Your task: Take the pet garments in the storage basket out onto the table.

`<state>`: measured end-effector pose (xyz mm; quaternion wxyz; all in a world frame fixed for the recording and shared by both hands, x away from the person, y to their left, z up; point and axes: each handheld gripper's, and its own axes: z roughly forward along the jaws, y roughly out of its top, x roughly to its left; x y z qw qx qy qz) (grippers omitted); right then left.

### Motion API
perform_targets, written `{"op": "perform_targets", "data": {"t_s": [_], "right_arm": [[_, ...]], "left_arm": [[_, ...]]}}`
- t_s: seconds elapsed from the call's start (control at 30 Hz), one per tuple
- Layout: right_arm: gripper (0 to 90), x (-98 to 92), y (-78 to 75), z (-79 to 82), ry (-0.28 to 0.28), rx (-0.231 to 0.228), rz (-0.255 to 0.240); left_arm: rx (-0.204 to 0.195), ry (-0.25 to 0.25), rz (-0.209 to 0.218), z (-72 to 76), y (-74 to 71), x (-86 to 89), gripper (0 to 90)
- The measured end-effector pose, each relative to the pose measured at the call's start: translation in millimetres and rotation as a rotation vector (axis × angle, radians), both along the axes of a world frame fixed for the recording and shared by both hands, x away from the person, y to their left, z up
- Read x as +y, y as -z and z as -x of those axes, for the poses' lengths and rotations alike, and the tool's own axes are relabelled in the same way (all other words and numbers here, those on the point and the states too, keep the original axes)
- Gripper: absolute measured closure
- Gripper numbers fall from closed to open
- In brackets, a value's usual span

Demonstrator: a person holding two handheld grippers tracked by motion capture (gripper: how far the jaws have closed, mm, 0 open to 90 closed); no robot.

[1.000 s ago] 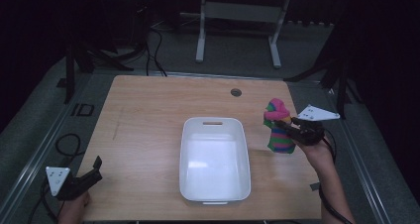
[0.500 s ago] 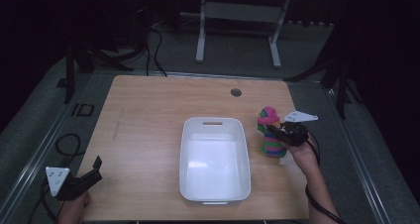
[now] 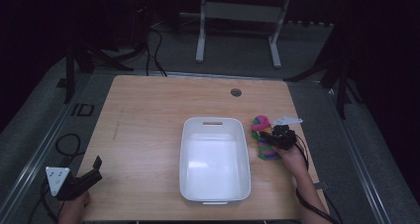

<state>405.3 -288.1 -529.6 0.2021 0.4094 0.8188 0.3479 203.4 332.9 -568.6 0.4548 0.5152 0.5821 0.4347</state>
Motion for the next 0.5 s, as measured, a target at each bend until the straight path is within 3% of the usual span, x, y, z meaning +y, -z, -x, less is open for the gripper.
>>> {"op": "perform_targets", "data": {"t_s": [0.1,0.27,0.5], "right_arm": [[69.9,7.1,17.3,-2.3,-0.002,0.032,0.034],[67.7,7.5,18.9,-2.8,0.009,0.038,0.006],[46.3,9.0,8.8,1.0,-0.025,0.045,-0.001]], "left_arm": [[-0.003,-0.001,0.005,0.1,0.0,0.2,0.9],[-0.001,0.001,0.003,0.1,0.0,0.3,0.9],[-0.007,-0.001,0.009,0.3,0.0,0.4,0.9]]}}
